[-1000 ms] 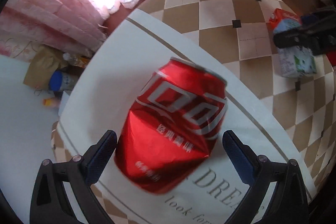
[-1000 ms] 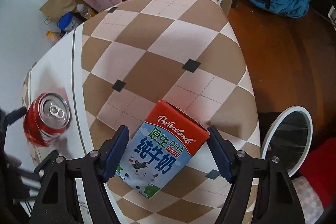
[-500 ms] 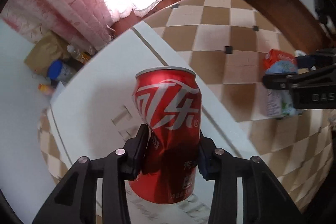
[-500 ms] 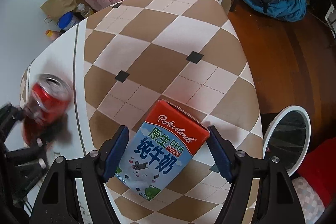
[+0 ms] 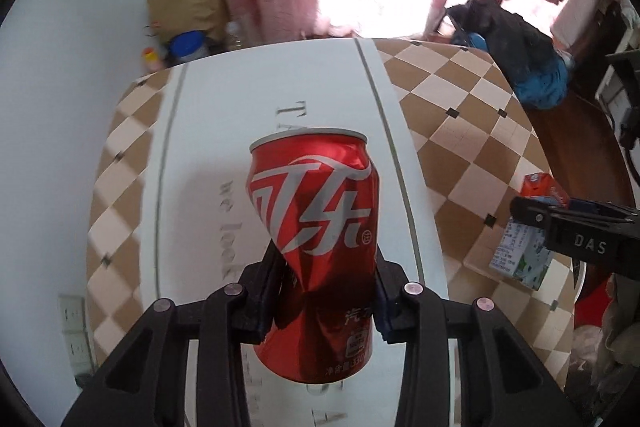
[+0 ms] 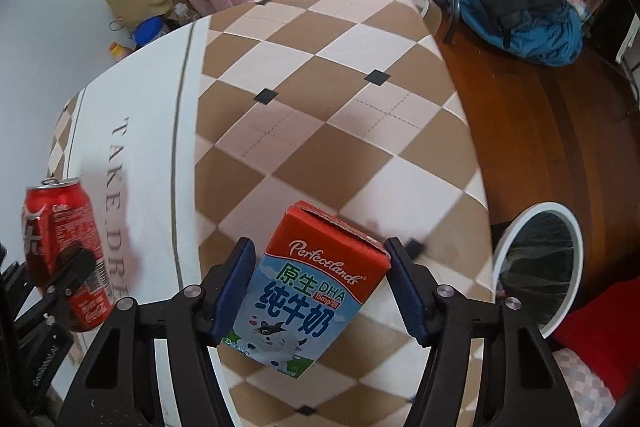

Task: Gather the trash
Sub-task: 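Carry both items over the bin and open both grippers to drop them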

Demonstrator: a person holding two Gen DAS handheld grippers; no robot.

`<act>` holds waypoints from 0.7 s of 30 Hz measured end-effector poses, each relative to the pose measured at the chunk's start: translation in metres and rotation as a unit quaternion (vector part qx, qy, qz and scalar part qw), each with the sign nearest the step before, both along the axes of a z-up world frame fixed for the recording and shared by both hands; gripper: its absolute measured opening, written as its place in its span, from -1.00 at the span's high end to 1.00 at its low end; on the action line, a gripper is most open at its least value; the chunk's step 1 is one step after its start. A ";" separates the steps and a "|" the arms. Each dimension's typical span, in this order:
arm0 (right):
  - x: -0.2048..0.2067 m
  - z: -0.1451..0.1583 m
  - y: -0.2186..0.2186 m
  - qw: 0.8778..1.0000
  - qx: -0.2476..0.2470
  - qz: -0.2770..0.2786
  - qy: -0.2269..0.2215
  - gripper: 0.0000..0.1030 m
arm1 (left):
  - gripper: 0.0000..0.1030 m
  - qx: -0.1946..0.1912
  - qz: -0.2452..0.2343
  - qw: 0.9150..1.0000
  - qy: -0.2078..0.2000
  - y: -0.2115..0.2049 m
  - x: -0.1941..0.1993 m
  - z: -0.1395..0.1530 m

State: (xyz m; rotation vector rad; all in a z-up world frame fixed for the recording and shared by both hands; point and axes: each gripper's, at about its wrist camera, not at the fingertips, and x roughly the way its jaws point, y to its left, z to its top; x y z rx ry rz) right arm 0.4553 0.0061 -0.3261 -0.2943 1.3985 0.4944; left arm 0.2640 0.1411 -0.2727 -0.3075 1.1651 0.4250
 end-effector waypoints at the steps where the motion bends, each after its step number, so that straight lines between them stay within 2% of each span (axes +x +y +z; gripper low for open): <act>1: -0.003 0.004 -0.003 1.000 0.001 0.004 -0.008 -0.30 | 0.33 -0.001 0.010 1.000 -0.008 -0.003 -0.008 0.005; 6: -0.035 0.037 -0.023 0.998 0.019 0.017 -0.052 -0.29 | 0.33 0.011 0.023 0.999 -0.026 -0.014 -0.030 0.022; 12: -0.066 0.071 -0.050 0.996 0.044 0.011 -0.081 -0.29 | 0.33 0.035 0.030 0.997 -0.055 -0.039 -0.051 0.056; 15: -0.075 0.096 -0.070 0.993 0.059 0.005 -0.101 -0.28 | 0.33 0.047 0.022 0.996 -0.071 -0.057 -0.057 0.077; 21: -0.085 0.148 -0.127 0.986 0.092 -0.023 -0.136 -0.28 | 0.33 0.042 -0.012 0.993 -0.112 -0.112 -0.051 0.116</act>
